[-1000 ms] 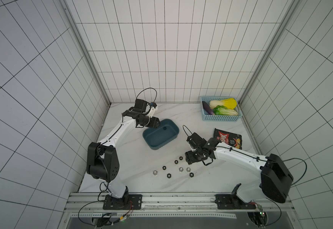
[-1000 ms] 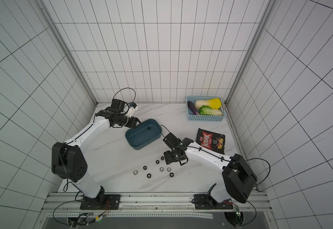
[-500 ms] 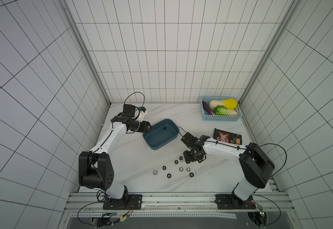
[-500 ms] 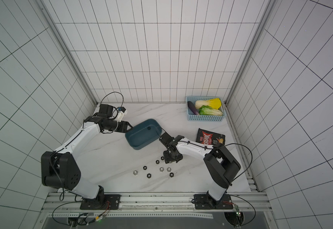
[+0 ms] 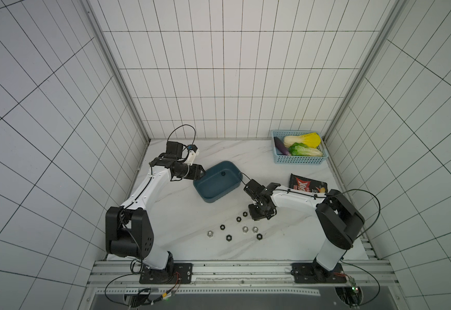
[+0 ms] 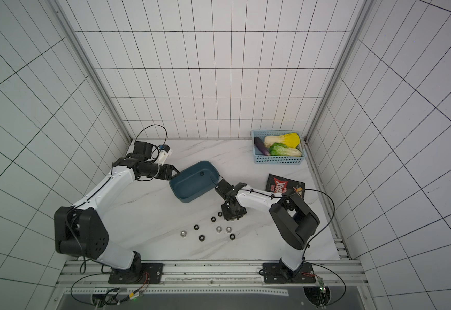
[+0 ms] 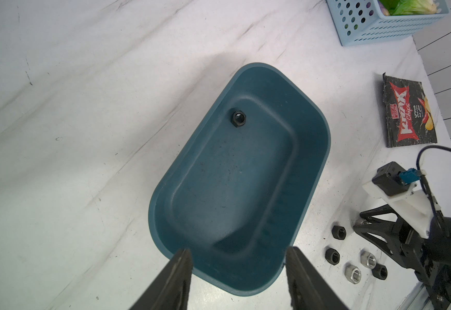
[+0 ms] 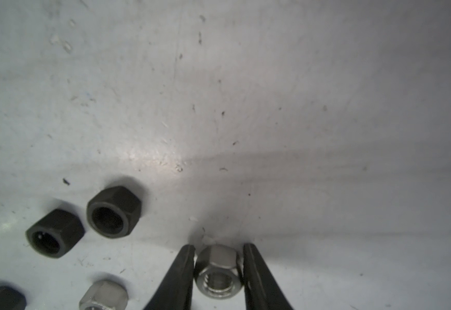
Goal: Put the nuts on the desktop into the storage box
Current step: Pick up the nut from the center of the board.
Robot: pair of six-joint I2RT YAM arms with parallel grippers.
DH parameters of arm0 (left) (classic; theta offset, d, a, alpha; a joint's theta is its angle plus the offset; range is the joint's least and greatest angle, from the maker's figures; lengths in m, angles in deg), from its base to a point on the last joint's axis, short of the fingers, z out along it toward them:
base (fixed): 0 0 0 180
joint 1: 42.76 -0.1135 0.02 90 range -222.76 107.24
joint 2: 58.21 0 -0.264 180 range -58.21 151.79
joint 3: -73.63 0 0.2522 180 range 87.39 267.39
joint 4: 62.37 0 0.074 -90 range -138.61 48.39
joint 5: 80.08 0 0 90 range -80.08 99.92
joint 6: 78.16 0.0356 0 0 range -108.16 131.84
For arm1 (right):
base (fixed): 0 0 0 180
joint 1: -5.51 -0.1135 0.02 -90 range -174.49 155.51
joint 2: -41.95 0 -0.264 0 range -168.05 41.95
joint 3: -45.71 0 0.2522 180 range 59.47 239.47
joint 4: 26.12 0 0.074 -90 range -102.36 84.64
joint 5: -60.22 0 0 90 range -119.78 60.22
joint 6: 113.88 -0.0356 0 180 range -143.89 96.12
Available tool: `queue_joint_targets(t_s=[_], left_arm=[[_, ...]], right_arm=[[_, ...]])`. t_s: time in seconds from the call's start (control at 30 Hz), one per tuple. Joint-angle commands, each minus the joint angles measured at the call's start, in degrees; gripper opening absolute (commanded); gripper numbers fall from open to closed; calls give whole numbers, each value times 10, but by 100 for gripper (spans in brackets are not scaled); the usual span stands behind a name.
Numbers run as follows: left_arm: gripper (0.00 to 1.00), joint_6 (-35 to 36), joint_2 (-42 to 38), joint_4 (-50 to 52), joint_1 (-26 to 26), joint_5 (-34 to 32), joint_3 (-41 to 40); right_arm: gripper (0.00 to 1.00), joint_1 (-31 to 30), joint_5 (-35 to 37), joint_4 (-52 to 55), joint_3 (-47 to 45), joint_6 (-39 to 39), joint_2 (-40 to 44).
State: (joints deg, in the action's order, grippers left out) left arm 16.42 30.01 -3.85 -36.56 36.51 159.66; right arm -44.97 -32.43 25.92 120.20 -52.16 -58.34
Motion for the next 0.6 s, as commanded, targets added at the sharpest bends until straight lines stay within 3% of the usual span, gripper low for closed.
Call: queue_joint_targets(t_s=[0.0,0.1,0.23,0.57], left_arm=[[60,11,-10,-13,-3,4,2],[60,10,-8,-12,-3,7,5],[60,12,-8,-11,-3,9,5],[61,14,-7,-11,-3,11,0]], right_arm=[[31,2,3,20,21,-12,-9],[29,2,4,26,20,-16,-9],[41,2,5,34,23,-23,-9],[38,-1,0,51,23,-25,-13]])
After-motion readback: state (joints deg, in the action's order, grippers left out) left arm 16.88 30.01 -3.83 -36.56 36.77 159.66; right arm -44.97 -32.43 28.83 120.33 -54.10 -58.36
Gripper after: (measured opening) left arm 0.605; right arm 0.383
